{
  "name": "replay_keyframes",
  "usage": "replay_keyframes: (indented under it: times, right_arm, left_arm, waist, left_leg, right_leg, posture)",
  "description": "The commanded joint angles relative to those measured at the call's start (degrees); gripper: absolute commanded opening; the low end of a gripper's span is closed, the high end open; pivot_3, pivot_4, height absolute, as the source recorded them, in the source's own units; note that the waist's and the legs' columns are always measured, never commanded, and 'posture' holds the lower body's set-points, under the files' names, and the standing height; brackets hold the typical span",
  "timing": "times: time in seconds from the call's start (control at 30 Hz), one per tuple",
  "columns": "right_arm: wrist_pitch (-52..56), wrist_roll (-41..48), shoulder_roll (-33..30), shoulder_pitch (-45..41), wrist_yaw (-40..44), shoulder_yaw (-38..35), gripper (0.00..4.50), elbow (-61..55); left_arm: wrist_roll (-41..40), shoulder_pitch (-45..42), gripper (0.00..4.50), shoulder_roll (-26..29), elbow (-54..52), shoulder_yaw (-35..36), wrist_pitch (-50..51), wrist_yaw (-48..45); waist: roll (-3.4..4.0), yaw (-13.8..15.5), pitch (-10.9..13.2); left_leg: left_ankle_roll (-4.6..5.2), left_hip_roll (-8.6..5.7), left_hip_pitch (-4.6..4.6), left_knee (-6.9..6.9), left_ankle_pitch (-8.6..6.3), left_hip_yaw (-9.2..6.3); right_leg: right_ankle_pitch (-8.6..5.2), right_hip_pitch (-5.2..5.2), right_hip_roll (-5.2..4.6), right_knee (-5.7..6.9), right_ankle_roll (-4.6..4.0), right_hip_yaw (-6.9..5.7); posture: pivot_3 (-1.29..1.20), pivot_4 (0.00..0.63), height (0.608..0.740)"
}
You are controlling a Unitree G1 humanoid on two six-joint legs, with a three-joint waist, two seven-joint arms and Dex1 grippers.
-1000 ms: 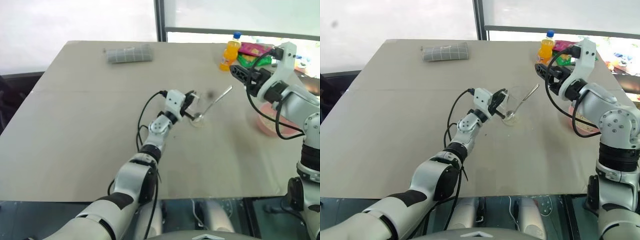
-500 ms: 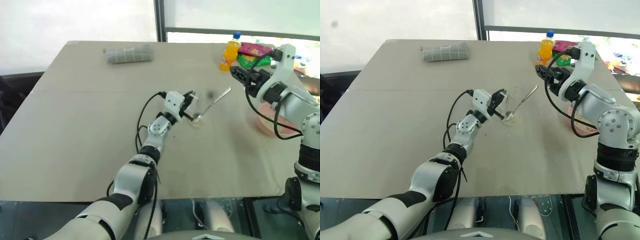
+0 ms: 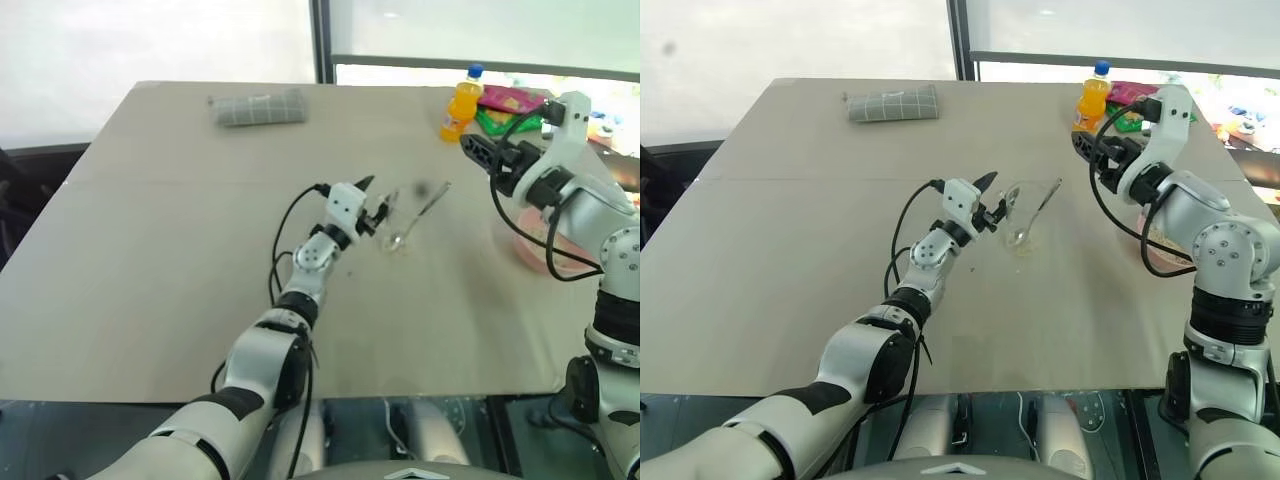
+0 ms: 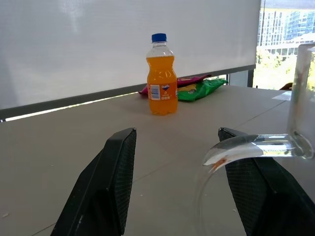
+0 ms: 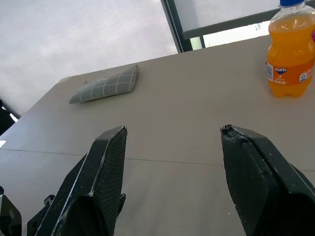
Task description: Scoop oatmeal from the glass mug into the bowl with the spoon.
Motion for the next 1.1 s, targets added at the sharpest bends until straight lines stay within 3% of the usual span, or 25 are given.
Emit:
replay_keyframes:
  times: [0.03,0.7,1.1]
  right_arm:
    - [-0.6,0.0,0.2,-0.2,0.6,-2.1,3.06,-1.5]
    - [-1.3,-1.1,3.4,0.8,0.7,-3.4,3.06,-2.2]
    - [-7.1,-2.5,2.6,4.0,1.8,-9.9,3.06,-3.1]
  left_arm:
    - [-0.4,0.5,2.89,-0.1,-1.4,-0.3,-0.9,-0.8]
    - [-1.6,6.2,2.89,3.2,-9.9,-2.1,-1.0,-7.5]
    - [-4.2,16.4,2.89,7.7,-29.5,-5.2,4.0,-11.7]
  waist:
    - [0.00,0.0,0.0]
    - [0.01,-0.2,0.0]
    - [0.02,0.0,0.0]
  left_leg:
    - [0.00,0.00,0.00,0.00,0.00,0.00]
    - [0.00,0.01,0.01,-0.01,0.00,0.00]
    - [0.00,0.02,0.01,-0.03,0.00,0.01]
  right_leg:
    - [0.00,0.00,0.00,0.00,0.00,0.00]
    - [0.00,0.00,0.00,0.01,0.00,0.00]
    - [0.00,0.01,-0.01,-0.01,0.00,0.00]
  posture:
    - [0.00,0.150,0.740]
    - [0.00,0.150,0.740]
    - [0.00,0.150,0.740]
